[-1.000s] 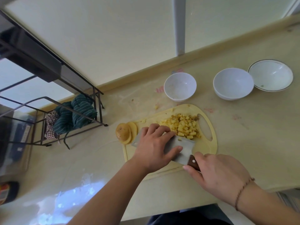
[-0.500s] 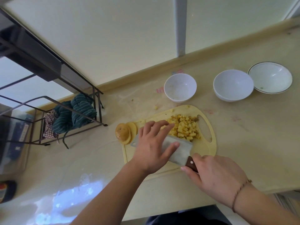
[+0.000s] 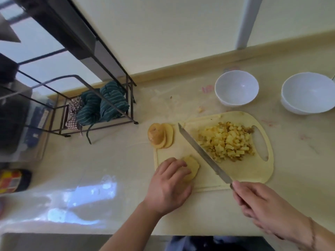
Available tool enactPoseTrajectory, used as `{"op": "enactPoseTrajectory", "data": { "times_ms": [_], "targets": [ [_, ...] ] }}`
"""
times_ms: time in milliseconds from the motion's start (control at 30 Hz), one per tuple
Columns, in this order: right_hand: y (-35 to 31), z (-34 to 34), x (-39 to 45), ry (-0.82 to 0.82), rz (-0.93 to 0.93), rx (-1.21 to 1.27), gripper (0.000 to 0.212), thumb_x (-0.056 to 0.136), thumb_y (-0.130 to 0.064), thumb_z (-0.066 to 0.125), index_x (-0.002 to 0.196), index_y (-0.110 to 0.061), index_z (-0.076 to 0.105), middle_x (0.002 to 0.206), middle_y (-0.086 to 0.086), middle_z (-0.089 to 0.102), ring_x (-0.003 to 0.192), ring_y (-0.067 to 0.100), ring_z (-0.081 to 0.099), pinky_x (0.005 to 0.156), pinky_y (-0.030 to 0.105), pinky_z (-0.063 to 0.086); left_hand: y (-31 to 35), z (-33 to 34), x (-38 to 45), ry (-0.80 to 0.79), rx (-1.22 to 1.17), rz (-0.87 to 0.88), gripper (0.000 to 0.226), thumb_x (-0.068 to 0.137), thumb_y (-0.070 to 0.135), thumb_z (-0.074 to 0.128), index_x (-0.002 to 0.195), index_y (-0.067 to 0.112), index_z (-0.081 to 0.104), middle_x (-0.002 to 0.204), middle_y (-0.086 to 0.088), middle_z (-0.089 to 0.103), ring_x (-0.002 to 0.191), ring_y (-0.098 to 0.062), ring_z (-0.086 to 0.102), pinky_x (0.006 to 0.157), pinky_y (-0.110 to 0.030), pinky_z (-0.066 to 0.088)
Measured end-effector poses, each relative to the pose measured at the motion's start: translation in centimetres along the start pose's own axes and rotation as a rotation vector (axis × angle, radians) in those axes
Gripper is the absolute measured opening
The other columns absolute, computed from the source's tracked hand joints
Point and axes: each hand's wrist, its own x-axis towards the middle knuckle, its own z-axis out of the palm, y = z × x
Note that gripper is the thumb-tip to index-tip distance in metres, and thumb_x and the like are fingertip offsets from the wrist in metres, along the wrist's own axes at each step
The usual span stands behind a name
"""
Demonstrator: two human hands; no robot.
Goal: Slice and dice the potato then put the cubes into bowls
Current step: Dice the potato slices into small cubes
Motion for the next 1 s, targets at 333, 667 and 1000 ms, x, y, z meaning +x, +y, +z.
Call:
{"op": "enactPoseTrajectory", "data": {
  "times_ms": [333,667,1000],
  "targets": [
    [2.7,1.1,1.4,0.066,-0.097,-0.267,0.058,0.086,-0.072,0.035,0.066,-0.018,0.044,0.055,-0.005,0.036,0.049,0.009,0.031,0.049,0.021,0.03,-1.0,2.3,0.0,0.027,-0.05,-0.045,0.034,0.09,0.029,0.08,0.109,0.002,0.074,0.125,-0.018,0.065,0.114,-0.038,0.06,0.101,-0.045,0.05],
    [2.6,1.3,1.0,0.114,-0.115,-0.297,0.064,0.075,-0.078,0.036,0.068,-0.015,0.045,0.049,-0.003,0.033,0.049,0.01,0.03,0.049,0.023,0.028,-0.3,2.6,0.4,0.064,-0.035,0.05,0.021,0.091,0.013,0.074,0.105,-0.003,0.073,0.115,-0.018,0.068,0.112,-0.038,0.062,0.098,-0.045,0.051],
    [2.5,1.6,0.8,0.127,-0.138,-0.346,0.071,0.076,-0.078,0.034,0.073,-0.007,0.04,0.05,-0.004,0.031,0.048,0.008,0.028,0.05,0.024,0.026,0.0,3.0,0.8,0.11,-0.048,-0.001,0.02,0.089,0.009,0.076,0.103,-0.006,0.075,0.11,-0.018,0.07,0.108,-0.036,0.065,0.1,-0.04,0.051]
  ]
}}
